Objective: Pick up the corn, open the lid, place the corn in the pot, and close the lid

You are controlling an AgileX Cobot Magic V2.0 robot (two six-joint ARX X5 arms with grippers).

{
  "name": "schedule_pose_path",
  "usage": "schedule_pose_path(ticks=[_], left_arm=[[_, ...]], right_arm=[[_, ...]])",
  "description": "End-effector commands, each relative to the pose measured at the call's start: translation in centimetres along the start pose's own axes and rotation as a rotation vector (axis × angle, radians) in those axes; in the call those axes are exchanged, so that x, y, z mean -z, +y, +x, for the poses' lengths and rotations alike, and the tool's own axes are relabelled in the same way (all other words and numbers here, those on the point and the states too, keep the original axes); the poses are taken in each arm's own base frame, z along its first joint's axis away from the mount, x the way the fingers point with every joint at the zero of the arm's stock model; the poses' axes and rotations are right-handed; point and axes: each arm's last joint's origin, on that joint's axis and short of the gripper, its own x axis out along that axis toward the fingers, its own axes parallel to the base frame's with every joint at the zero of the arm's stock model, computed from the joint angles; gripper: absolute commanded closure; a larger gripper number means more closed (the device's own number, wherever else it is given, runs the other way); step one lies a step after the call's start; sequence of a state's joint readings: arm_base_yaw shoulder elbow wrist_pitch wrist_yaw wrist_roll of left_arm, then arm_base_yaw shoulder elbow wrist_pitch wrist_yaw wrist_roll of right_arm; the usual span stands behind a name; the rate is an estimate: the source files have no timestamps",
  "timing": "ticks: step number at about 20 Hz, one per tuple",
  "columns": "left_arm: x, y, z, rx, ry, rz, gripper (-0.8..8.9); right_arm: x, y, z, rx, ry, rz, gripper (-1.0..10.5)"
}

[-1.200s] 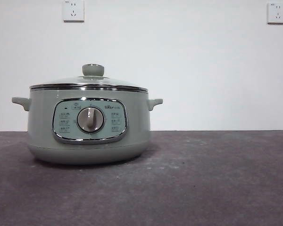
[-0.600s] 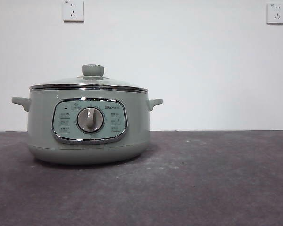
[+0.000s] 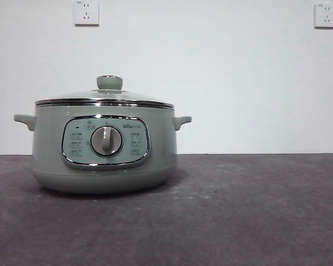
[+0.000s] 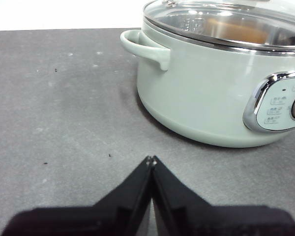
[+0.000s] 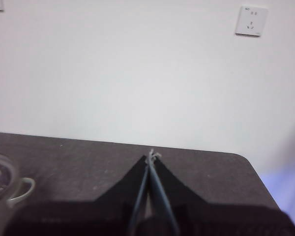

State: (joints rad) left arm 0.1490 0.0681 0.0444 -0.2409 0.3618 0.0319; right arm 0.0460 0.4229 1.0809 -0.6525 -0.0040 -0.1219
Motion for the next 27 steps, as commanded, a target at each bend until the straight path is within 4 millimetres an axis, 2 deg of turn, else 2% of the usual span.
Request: schedule_pose_path(ticks=[1,5,7,12,22,27], left_arm=[[0.2,0.0,0.1,0.003,-0.001,-0.009,8.16],[0.2,0.0,0.1,0.003,-0.001,-0.009,8.16],[0.2,0.0,0.1,0.003,-0.001,-0.009,8.16],[0.2,0.0,0.1,0.003,-0.001,-0.009,8.16],[0.2,0.0,0.1,0.003,-0.001,-0.009,8.16],[0.3,0.0,0.1,0.003,0.0,-0.01,8.16]], right_arm=[[5.2,0.6,2.5,0.012,-0.008,0.025,9.5],[12.6,1.4,4.4,0.012,-0.009,0.025,9.5],[15.6,1.8,4.9,0.012,-0.002,0.025,9.5],[20.8,2.4,5.5,0.008,0.035,0.029,9.5],[25.7,3.0,6.1,-0.004,0.178,0.069,9.5],[25.8,3.0,6.1,0.002,0.183,0.071,9.5]])
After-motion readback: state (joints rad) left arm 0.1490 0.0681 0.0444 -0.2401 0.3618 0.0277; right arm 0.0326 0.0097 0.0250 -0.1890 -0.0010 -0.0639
